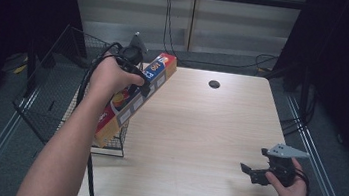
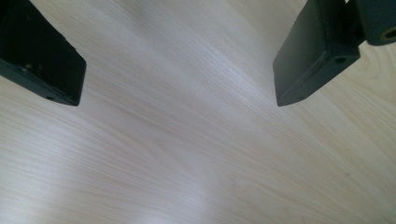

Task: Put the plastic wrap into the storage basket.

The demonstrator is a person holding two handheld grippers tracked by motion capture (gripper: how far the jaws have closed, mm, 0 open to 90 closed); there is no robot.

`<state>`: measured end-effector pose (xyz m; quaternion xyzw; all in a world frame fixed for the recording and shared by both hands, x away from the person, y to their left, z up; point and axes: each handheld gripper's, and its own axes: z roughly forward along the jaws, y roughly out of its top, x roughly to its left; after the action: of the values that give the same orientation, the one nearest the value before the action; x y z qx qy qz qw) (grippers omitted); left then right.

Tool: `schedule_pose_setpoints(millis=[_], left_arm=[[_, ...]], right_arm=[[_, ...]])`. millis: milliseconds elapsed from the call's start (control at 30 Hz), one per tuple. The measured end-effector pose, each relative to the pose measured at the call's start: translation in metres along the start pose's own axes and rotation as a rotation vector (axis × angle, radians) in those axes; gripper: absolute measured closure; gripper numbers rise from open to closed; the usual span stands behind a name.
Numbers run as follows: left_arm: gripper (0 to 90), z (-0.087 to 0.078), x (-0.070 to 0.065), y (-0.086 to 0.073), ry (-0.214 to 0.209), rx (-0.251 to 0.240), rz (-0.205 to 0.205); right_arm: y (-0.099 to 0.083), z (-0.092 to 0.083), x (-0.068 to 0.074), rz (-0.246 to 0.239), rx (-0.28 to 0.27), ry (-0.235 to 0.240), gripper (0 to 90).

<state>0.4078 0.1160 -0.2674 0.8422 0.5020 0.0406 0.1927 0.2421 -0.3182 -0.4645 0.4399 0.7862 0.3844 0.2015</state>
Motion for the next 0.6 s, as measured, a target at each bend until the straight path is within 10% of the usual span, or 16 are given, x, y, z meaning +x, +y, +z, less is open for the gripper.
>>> schedule_pose_setpoints(millis=[600], left_arm=[[43.3, -0.014, 0.02, -0.006, 0.033, -0.015, -0.07]], right_arm=[[0.0, 0.001, 0.0, -0.001, 0.001, 0.0, 2.2]])
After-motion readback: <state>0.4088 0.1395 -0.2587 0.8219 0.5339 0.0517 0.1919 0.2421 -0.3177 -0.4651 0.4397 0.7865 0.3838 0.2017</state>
